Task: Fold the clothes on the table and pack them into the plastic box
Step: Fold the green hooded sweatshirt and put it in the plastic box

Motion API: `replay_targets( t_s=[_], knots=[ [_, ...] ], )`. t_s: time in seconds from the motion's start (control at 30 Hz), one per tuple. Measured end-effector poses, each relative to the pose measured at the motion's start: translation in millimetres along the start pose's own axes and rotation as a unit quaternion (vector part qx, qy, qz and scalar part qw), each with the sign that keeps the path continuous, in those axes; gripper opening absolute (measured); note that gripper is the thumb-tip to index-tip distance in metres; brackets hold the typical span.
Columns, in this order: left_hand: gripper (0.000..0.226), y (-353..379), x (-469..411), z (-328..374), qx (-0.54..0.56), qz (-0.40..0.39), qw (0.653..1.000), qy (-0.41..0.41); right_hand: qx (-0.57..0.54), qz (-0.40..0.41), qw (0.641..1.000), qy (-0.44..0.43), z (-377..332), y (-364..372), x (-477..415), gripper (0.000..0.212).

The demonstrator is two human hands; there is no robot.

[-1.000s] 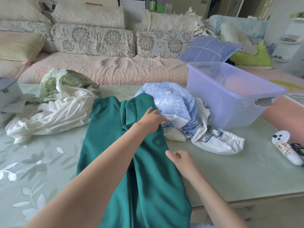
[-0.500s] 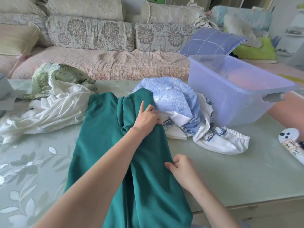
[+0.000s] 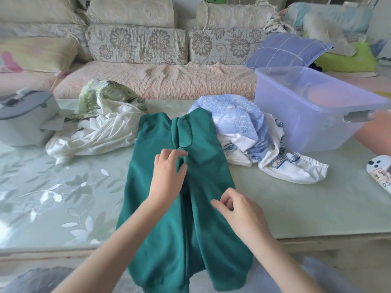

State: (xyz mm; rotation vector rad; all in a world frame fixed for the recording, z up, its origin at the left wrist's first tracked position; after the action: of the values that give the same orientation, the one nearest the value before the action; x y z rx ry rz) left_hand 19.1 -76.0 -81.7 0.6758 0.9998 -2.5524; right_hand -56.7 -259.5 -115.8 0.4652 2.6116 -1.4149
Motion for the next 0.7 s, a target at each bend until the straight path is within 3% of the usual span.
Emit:
replay_targets(
  t_s=[0.13, 0.23, 0.37, 0.5, 0.7],
  knots=[
    [0.015, -27.7, 66.6, -18.5, 0.005, -0.016, 0.997, -0.07, 0.04, -0.033, 0.998, -0.019, -14.3, 5.1, 31.4, 0.044],
    [0.021, -29.1, 108.6, -26.1, -0.027, -0.057, 0.992, -0.108, 0.085, -0.057, 0.994, -0.037, -25.6, 14.3, 49.1, 0.048],
    [0.031, -28.1, 125.9, -21.8, -0.069, -0.046, 0.991, -0.104, 0.113, -0.038, 0.991, -0.052, -37.1, 20.7, 54.6, 0.038],
    [0.035, -22.5, 121.5, -17.6, -0.129, -0.068, 0.985, -0.095, 0.121, -0.04, 0.991, -0.045, -39.5, 26.2, 53.1, 0.041],
    [0.041, -30.7, 136.7, -15.1, -0.213, -0.077, 0.971, -0.074, 0.156, -0.02, 0.986, -0.054, -42.5, 22.5, 55.6, 0.016]
  ],
)
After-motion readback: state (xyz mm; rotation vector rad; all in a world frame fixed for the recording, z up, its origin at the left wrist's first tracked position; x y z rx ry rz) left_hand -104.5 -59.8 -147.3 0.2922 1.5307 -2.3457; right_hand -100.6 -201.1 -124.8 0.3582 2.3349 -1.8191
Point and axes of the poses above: each hand's wrist, its own x-axis away from the middle knuckle, its own y-axis out of the palm, z = x × y, the point moved 8 cm from there along -x, towards the middle knuckle, and after that the axes turned 13 degrees about z, right-handed, at the moved point
